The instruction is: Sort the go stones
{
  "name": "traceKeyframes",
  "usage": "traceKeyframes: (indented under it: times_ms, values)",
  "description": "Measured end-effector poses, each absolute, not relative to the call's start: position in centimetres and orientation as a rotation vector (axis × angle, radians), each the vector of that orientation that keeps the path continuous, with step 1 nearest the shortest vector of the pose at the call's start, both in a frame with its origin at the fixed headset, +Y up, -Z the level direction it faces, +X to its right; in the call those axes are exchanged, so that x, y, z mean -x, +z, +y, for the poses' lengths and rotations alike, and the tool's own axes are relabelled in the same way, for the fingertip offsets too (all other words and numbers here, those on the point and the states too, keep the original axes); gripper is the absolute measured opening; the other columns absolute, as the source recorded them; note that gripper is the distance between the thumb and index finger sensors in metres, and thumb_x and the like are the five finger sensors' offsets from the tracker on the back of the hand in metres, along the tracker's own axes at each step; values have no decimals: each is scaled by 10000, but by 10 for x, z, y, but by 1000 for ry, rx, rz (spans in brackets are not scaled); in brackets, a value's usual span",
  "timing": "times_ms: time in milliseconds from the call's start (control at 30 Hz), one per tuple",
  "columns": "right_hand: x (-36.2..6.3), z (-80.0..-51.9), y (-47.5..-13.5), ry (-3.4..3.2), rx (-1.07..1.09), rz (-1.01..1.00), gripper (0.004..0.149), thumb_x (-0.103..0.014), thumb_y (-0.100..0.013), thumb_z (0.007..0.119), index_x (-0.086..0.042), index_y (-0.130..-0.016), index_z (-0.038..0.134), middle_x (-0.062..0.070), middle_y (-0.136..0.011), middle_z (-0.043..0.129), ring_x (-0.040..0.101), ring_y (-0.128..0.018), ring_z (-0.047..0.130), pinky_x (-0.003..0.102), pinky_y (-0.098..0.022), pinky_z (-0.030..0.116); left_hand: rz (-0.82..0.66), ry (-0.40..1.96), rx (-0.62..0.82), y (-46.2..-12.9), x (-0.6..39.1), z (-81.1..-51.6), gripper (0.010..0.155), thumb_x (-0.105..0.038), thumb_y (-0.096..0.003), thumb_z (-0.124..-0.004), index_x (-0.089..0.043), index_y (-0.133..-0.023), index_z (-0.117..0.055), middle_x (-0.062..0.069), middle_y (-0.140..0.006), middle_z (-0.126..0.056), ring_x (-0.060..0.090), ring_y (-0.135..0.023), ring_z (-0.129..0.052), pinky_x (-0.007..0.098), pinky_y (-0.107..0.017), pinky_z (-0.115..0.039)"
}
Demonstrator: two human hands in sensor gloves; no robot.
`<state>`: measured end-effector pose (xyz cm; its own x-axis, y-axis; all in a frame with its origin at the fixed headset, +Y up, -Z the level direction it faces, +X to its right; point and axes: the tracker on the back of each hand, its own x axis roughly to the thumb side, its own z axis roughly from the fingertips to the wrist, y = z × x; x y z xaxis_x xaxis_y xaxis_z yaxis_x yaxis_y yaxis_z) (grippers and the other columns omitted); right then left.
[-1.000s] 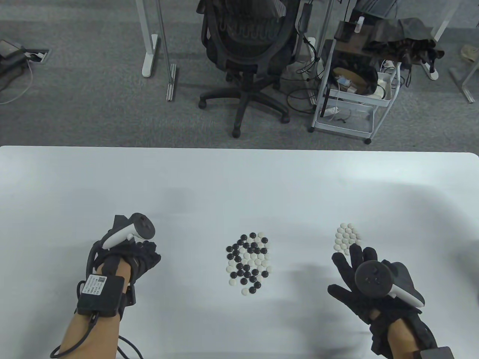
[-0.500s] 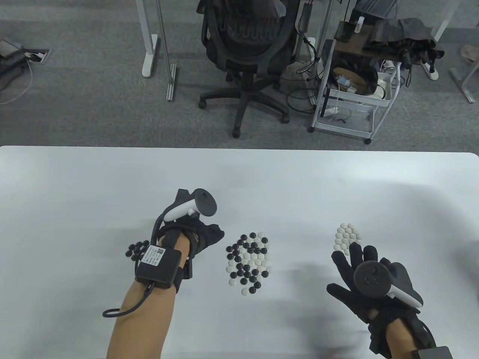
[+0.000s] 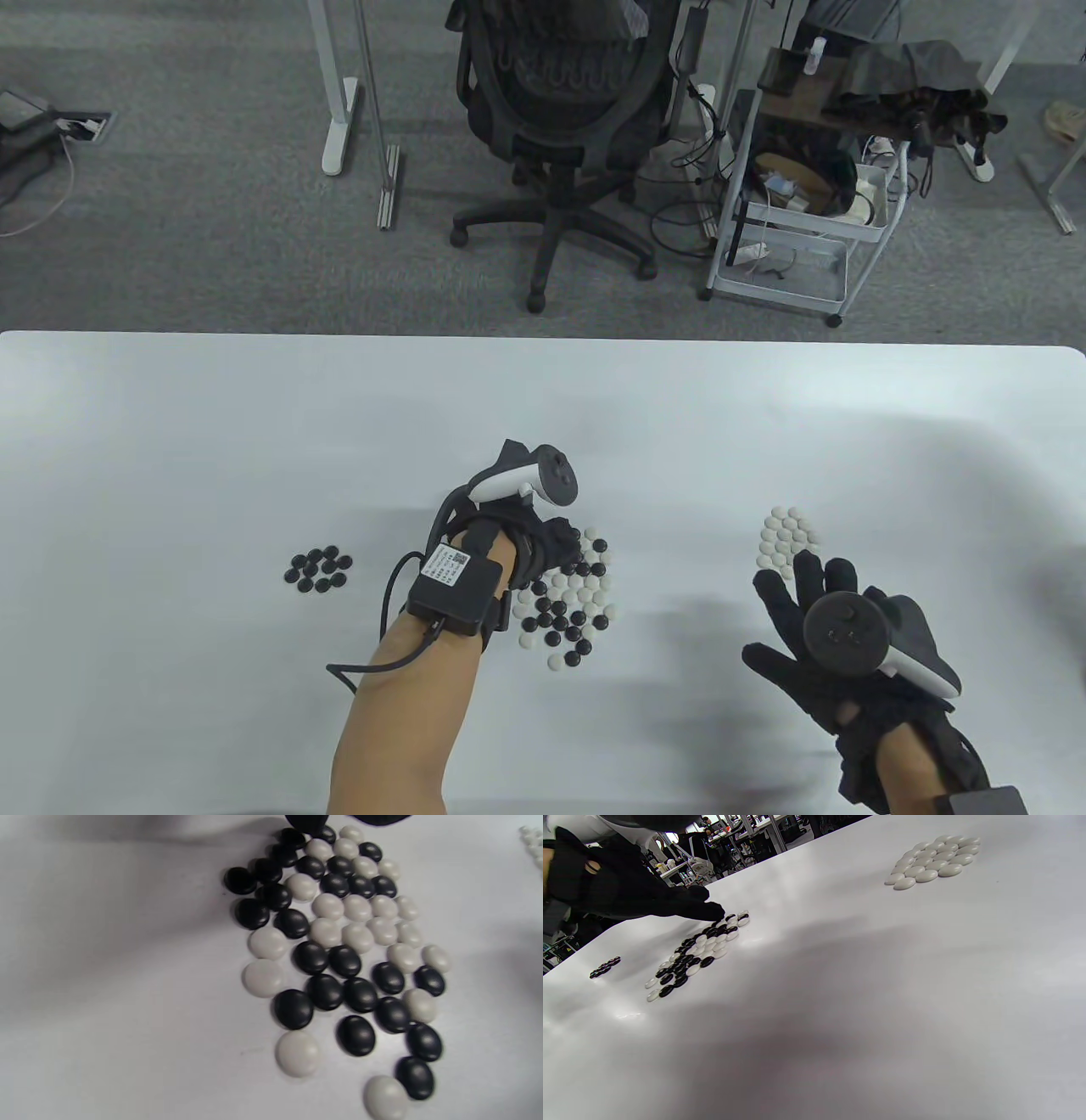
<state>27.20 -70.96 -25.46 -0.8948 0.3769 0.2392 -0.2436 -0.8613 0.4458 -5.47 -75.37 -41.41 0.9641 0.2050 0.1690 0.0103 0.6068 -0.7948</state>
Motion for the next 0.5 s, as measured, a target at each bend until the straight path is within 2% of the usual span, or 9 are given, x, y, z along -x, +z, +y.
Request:
traceKeyframes:
  times_ms: [200,333,500]
  values:
    - [-272,-709,-254,2712,-462,594,809,-540,-560,501,-108,-1130,123,324,-1044,-96,587,-848,-142,784,-485,-6,-129,122,885,-422,88,-748,675,-488,-559,-403,-254,-1192,-434,290,-1116,169,575,-898,204,836,-578,10]
    - [-273,-709,-254,2709,-463,585,807,-540,-560,501,-108,-1130,127,324,-1045,-94,589,-849,-141,785,-486,-4,87,202,889,-425,158,-745,684,-492,-559,-405,-238,-1191,-457,287,-1116,172,574,-899,207,835,-578,16]
    - [-273,-709,-254,2707,-469,592,809,-541,-560,500,-107,-1130,125,324,-1045,-94,589,-850,-139,787,-485,-3,245,291,852,-418,221,-747,678,-490,-560,-406,-243,-1191,-437,289,-1108,194,576,-896,215,835,-575,21]
